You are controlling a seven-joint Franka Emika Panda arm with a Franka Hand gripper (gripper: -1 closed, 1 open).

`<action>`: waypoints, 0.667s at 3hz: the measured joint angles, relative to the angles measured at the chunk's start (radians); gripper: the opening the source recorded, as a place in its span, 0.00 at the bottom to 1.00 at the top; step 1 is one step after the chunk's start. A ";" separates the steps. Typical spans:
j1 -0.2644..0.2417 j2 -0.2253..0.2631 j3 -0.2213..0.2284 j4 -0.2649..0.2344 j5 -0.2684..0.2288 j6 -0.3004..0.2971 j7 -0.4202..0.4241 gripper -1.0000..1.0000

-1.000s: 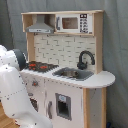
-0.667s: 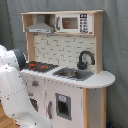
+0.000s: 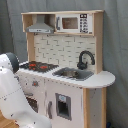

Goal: Play with the kitchen

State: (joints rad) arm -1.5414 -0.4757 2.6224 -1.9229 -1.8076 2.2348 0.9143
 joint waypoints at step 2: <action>0.066 -0.002 0.001 -0.062 0.012 -0.146 0.124 1.00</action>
State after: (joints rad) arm -1.4755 -0.4780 2.6233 -1.9845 -1.7958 2.0888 1.0387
